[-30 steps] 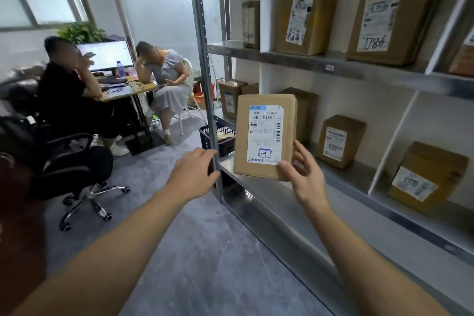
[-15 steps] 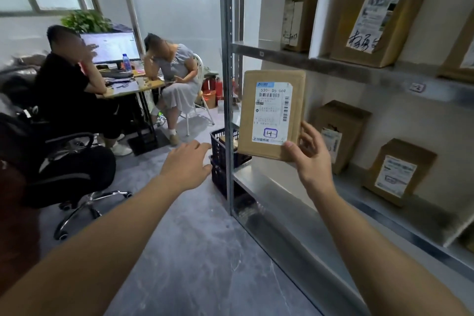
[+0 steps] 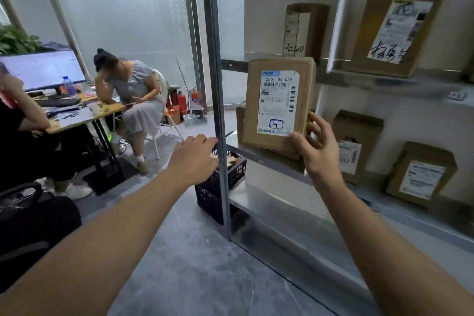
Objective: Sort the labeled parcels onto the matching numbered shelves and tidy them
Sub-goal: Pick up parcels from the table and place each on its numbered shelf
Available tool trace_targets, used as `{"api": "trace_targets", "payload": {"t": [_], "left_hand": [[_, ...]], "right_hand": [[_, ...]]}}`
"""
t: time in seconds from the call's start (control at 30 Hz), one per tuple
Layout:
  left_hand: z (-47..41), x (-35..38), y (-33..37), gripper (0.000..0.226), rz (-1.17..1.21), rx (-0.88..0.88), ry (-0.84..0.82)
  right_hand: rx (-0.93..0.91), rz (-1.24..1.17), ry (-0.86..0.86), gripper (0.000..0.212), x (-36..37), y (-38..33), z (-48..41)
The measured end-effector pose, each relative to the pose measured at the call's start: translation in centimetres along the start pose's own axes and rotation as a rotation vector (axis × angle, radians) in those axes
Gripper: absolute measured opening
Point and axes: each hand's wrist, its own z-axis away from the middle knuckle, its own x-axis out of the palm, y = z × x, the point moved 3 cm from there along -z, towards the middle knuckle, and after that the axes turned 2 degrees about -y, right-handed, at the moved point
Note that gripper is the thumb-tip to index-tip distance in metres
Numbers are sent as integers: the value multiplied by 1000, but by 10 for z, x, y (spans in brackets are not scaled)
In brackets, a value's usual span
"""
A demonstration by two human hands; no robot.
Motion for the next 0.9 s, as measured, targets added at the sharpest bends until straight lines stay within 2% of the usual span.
{"api": "trace_targets", "payload": {"t": [0.4,0.7,0.9], "left_hand": [[-156,11,-41,53,23,129,62],[-266,-17,-82,52,162,71,248],[-322,-24,-99,52,169,155,310]], "right_hand": [[-127,39,103,56,50,16,-128],[-255,60,109,52,91,5,-237],[-310,113,145,49,119,3,-292]]}}
